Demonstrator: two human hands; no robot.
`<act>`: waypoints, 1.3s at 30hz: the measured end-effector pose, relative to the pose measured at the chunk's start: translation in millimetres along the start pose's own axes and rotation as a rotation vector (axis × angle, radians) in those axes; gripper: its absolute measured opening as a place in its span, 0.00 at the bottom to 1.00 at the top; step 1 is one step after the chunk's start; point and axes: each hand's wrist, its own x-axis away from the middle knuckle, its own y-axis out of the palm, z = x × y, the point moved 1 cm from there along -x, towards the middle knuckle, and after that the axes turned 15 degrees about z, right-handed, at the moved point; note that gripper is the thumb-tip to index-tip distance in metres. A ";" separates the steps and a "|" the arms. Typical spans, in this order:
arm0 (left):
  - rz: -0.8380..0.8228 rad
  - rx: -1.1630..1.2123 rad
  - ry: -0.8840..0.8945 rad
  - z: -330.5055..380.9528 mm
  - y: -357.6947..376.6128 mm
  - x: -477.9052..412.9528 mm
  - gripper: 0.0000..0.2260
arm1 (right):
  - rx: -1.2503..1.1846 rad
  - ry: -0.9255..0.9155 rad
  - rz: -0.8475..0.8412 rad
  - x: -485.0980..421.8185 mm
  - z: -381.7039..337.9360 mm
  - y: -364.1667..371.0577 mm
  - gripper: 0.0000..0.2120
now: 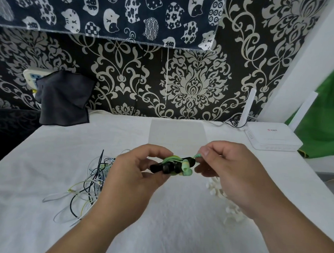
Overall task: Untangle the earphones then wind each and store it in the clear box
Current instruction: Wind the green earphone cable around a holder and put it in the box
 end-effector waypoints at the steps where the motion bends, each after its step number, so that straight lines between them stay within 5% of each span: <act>1: 0.003 0.012 -0.016 -0.8 0.5 0.1 0.19 | -0.007 0.005 0.002 -0.2 0.0 -0.3 0.13; 14: 0.072 0.056 -0.163 -9.1 -0.2 -3.2 0.09 | -0.049 -0.068 -0.100 5.1 -8.8 -4.0 0.17; 28: -0.044 -0.080 -0.073 -3.2 6.0 4.7 0.13 | 0.193 0.024 0.067 -0.8 12.7 7.4 0.17; 34: -0.106 -0.222 -0.024 -3.8 5.9 5.2 0.14 | 0.279 -0.171 0.095 2.4 10.0 11.6 0.15; 39: -0.116 0.018 -0.128 -6.4 4.5 3.9 0.14 | 0.231 -0.288 0.171 6.0 5.4 15.5 0.13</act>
